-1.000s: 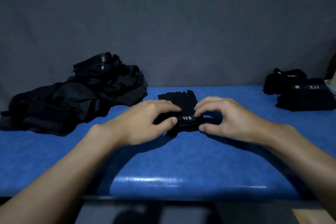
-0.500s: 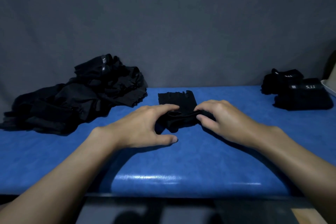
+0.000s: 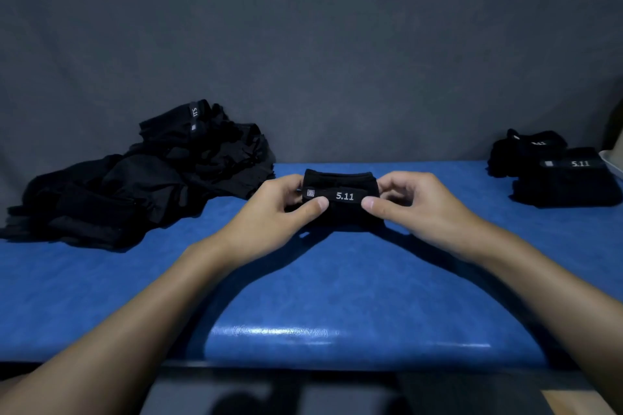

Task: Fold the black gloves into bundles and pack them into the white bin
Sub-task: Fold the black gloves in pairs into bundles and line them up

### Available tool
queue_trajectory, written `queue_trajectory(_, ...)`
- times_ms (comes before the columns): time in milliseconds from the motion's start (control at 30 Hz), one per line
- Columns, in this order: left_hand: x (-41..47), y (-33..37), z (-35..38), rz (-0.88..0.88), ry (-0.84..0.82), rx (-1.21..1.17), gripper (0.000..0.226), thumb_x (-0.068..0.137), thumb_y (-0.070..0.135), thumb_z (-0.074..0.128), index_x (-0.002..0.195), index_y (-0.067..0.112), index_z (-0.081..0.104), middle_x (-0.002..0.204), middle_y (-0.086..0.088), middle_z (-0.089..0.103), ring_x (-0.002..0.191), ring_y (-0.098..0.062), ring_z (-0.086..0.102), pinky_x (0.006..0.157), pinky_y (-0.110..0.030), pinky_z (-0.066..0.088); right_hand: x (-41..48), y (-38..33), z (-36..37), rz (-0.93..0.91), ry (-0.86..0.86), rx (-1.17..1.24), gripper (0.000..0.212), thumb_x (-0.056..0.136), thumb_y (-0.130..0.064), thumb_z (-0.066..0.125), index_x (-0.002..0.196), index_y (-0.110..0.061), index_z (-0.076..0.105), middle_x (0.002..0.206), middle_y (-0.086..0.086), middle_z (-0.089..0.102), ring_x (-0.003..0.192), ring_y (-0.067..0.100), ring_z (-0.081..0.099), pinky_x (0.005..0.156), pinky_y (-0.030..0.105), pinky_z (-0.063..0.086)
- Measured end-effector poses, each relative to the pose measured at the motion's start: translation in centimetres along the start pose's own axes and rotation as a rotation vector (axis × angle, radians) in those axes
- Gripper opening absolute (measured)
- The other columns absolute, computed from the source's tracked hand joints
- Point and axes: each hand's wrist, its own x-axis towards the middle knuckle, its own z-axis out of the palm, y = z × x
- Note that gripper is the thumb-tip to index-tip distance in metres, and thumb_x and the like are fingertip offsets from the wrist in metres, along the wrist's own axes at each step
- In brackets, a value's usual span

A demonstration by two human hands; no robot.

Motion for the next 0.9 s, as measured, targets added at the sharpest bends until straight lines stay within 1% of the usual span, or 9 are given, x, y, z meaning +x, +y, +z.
queue_trajectory(100, 0.1, 0.0, 0.5, -0.009, 0.047, -0.028, 0.022, 0.097, 0.011, 0.063, 0.118, 0.01, 0.066, 0.111, 0.001, 0.075, 0.106, -0.012, 0.07, 0.096, -0.032, 0.054, 0.4, 0.4, 0.5, 0.027, 0.039, 0.034, 0.022, 0.089, -0.026, 0.067, 0.097, -0.006, 0.065, 0.09, 0.021, 0.071, 0.079, 0.027, 0.067, 0.085, 0.048, 0.052)
queue_trajectory(167, 0.2, 0.0, 0.4, -0.021, 0.067, -0.036, 0.023, 0.096, 0.016, 0.064, 0.118, 0.013, 0.065, 0.107, 0.001, 0.076, 0.103, -0.011, 0.071, 0.093, -0.031, 0.054, 0.5, 0.3, 0.7, 0.046, 0.048, 0.053, 0.024, 0.091, -0.026, 0.065, 0.097, -0.002, 0.062, 0.09, 0.025, 0.069, 0.074, 0.02, 0.061, 0.075, 0.039, 0.049)
queue_trajectory(267, 0.5, -0.3, 0.3, -0.045, 0.065, -0.044, 0.034, 0.09, 0.044, 0.065, 0.12, 0.029, 0.062, 0.097, -0.025, 0.071, 0.089, -0.02, 0.067, 0.086, -0.044, 0.052, 0.8, 0.5, 1.1, 0.079, 0.064, 0.083, 0.025, 0.094, -0.027, 0.062, 0.095, -0.002, 0.059, 0.088, 0.021, 0.072, 0.073, 0.017, 0.059, 0.072, 0.033, 0.045)
queue_trajectory(367, 0.9, -0.6, 0.3, -0.071, 0.097, -0.038, 0.041, 0.084, 0.054, 0.06, 0.119, 0.035, 0.058, 0.094, -0.037, 0.062, 0.077, -0.025, 0.056, 0.076, -0.039, 0.043, 1.2, 1.0, 1.4, 0.1, 0.099, 0.097, 0.025, 0.094, -0.029, 0.061, 0.091, -0.005, 0.059, 0.081, 0.014, 0.074, 0.071, 0.016, 0.06, 0.075, 0.035, 0.045)
queue_trajectory(500, 1.5, -1.1, 0.4, -0.068, 0.145, -0.035, 0.028, 0.098, 0.033, 0.061, 0.124, 0.026, 0.055, 0.067, -0.023, 0.055, 0.066, -0.024, 0.05, 0.068, -0.035, 0.042, 2.2, 1.3, 1.9, 0.095, 0.175, 0.031, 0.024, 0.092, -0.032, 0.063, 0.085, -0.009, 0.061, 0.079, 0.02, 0.067, 0.068, 0.013, 0.054, 0.07, 0.033, 0.044)
queue_trajectory(600, 2.0, -1.6, 0.4, -0.042, 0.21, 0.018, 0.03, 0.097, 0.027, 0.062, 0.125, 0.02, 0.053, 0.056, -0.001, 0.049, 0.053, -0.01, 0.045, 0.063, -0.011, 0.042, 2.9, 1.5, 2.1, 0.096, 0.239, -0.018, 0.022, 0.09, -0.032, 0.065, 0.079, -0.012, 0.06, 0.068, 0.0, 0.064, 0.061, 0.005, 0.055, 0.063, 0.025, 0.043)
queue_trajectory(667, 2.3, -1.8, 0.5, -0.037, 0.231, 0.021, 0.032, 0.096, 0.023, 0.064, 0.125, 0.018, 0.052, 0.057, -0.002, 0.048, 0.048, -0.008, 0.04, 0.055, -0.014, 0.04, 3.2, 1.6, 2.2, 0.122, 0.25, -0.028, 0.021, 0.09, -0.032, 0.065, 0.079, -0.015, 0.059, 0.063, -0.007, 0.064, 0.053, 0.001, 0.056, 0.057, 0.02, 0.041)
queue_trajectory(800, 2.5, -2.0, 0.4, -0.009, 0.223, 0.07, 0.034, 0.094, 0.02, 0.067, 0.124, 0.022, 0.051, 0.066, -0.003, 0.053, 0.059, -0.012, 0.047, 0.065, -0.027, 0.042, 3.8, 2.4, 2.2, 0.141, 0.254, -0.088, 0.024, 0.089, -0.034, 0.066, 0.079, -0.014, 0.06, 0.069, -0.006, 0.062, 0.061, 0.006, 0.055, 0.061, 0.024, 0.041)
queue_trajectory(900, 2.5, -2.2, 0.0, 0.027, 0.195, 0.183, 0.042, 0.091, 0.019, 0.069, 0.127, 0.029, 0.049, 0.083, 0.006, 0.062, 0.082, -0.01, 0.06, 0.08, -0.025, 0.047, 4.0, 2.8, 2.3, 0.159, 0.244, -0.111, 0.024, 0.087, -0.036, 0.067, 0.079, -0.015, 0.058, 0.07, -0.006, 0.057, 0.064, 0.009, 0.051, 0.063, 0.024, 0.039)
